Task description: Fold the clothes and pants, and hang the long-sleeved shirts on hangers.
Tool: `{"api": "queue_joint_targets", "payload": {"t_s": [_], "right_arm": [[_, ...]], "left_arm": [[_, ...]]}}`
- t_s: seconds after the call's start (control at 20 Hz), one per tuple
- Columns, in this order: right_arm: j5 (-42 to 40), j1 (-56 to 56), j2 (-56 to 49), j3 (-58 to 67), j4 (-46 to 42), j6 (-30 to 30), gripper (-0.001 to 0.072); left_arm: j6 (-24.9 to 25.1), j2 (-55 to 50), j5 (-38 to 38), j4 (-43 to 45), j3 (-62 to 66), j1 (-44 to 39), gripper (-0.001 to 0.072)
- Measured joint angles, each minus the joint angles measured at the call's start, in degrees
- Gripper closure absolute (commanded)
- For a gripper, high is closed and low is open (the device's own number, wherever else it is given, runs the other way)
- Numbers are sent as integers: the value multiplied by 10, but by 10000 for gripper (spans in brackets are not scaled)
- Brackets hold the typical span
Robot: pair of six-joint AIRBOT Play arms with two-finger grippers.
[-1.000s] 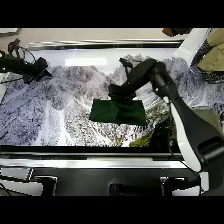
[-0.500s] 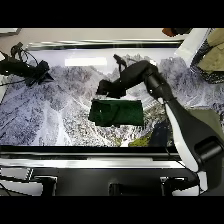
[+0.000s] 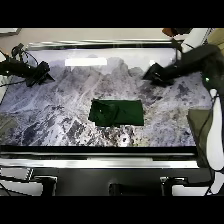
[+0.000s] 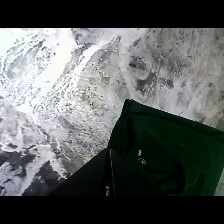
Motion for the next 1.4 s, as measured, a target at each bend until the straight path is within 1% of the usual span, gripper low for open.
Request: {"api": "queue_joint_targets", "payload": {"t_s": [0.15, 0.3, 0.4, 0.65, 0.8, 0.9, 0.95, 1.0, 1.05, 1.25, 1.4], "right_arm": [[-1, -43, -7, -92, 11, -43, 128], [26, -59, -25, -185, 41, -84, 135], [48, -63, -42, -233, 64, -108, 174], [84, -61, -82, -275, 96, -141, 177], [101, -42, -98, -281, 103, -149, 209], [115, -23, -104, -283, 108, -151, 300], [122, -13, -107, -284, 110, -151, 372], [130, -4, -108, -284, 109, -153, 545], [142, 4, -110, -284, 107, -153, 682], [146, 16, -100, -258, 115, -150, 681], [142, 1, -84, -191, 113, -105, 682]], "left_arm": [[3, 0, 1, 0, 0, 0, 691], [9, 0, 2, 0, 0, 0, 691], [10, 0, 4, 0, 0, 0, 691], [12, -1, 20, 0, 0, 0, 691], [13, -6, 24, 0, 0, 0, 691], [13, -10, 27, 0, 0, 0, 691], [13, -11, 28, 0, 0, -1, 691], [13, -13, 28, 0, 0, -1, 691], [13, -13, 28, 0, 0, -2, 691], [13, -15, 28, 0, 0, -2, 691], [13, -16, 28, 0, 0, -2, 691]]}}
